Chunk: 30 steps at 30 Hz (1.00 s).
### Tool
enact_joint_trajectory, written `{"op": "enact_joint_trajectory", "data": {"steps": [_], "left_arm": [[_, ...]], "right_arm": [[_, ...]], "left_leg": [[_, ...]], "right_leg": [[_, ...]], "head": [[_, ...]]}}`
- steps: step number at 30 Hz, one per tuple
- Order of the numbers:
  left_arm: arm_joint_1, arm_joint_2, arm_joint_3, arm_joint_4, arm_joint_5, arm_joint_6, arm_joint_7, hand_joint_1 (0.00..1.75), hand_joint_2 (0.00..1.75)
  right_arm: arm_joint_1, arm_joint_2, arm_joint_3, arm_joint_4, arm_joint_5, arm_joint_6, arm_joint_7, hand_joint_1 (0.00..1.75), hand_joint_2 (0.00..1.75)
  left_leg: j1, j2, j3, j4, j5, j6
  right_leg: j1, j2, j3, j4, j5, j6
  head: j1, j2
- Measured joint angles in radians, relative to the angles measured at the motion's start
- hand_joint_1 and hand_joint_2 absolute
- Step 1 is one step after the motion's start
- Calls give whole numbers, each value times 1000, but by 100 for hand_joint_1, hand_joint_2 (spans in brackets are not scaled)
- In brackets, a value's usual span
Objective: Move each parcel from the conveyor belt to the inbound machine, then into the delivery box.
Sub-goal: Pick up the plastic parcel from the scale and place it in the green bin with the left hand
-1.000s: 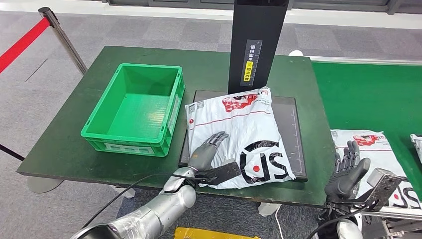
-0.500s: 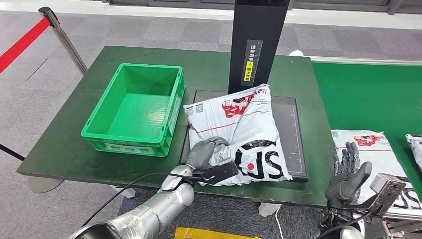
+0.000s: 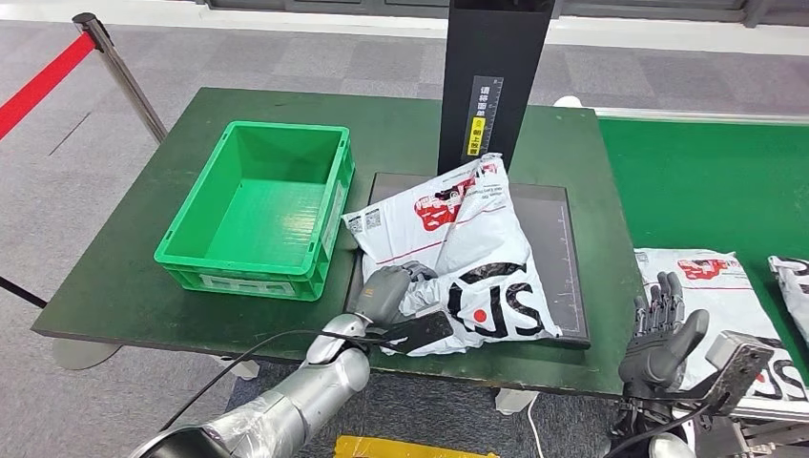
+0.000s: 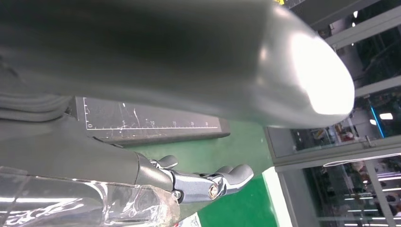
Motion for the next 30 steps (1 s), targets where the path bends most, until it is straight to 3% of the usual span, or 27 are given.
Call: {"op": "enact_joint_trajectory", "data": {"steps": [15, 30], "left_arm": [[3, 0, 9, -7, -51, 49, -13, 175, 175], [4, 0, 9, -34, -167, 79, 49, 175, 175]], "right_arm": [[3, -1, 13, 2, -9, -33, -3, 0, 0], [2, -1, 15, 5, -9, -38, 0, 0, 0]], "left_leg": [[0, 0, -1, 0, 0, 0], [0, 0, -2, 0, 0, 0]], "right_leg": [[0, 0, -1, 0, 0, 0], [0, 0, -2, 0, 0, 0]], "head": [[0, 0], [0, 0]]}}
